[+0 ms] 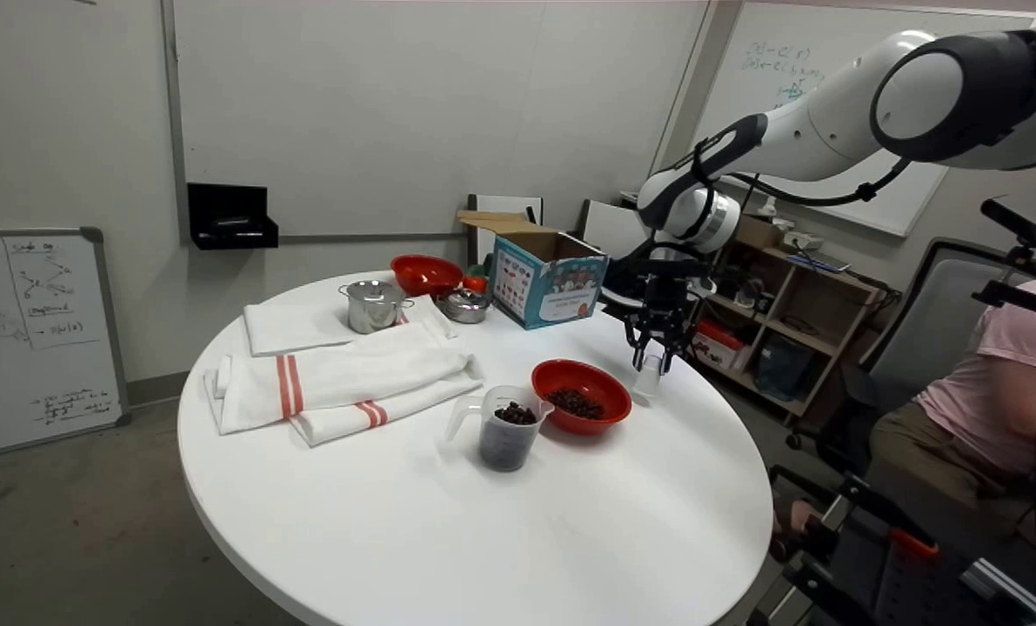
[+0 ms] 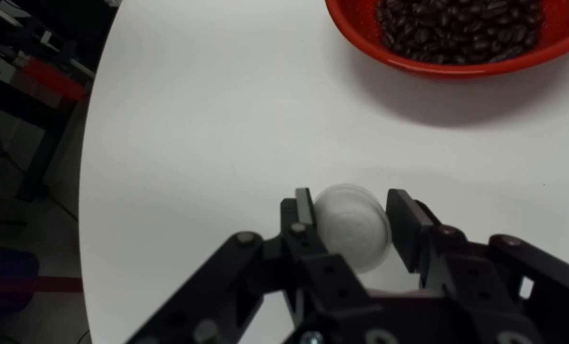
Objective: Move the seasoning bottle away from the tea towel
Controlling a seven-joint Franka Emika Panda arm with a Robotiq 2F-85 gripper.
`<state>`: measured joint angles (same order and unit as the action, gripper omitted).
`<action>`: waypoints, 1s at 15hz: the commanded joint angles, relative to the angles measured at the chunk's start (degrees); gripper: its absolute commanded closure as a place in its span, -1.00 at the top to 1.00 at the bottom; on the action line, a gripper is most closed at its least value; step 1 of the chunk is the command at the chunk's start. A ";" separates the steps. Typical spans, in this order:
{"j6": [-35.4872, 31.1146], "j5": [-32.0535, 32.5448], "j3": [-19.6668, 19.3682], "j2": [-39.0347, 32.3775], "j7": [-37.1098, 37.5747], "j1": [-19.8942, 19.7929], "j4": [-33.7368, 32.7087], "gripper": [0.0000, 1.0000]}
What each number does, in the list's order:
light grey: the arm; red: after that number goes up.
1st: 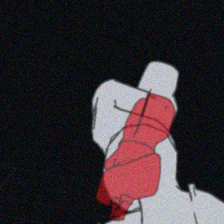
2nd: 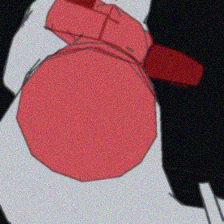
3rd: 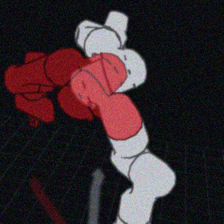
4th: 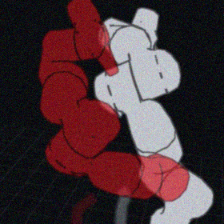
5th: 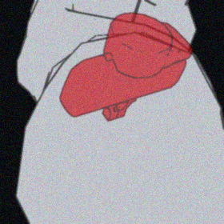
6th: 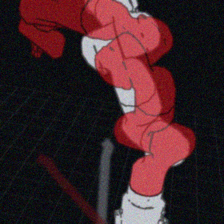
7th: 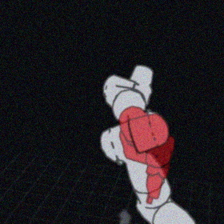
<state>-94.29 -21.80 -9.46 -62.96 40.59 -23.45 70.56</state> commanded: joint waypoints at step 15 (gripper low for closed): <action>-12.87 2.24 -1.95 0.57 -3.18 2.56 3.09 1.00</action>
<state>-103.46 -19.48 -11.85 -63.46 40.06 -21.17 71.42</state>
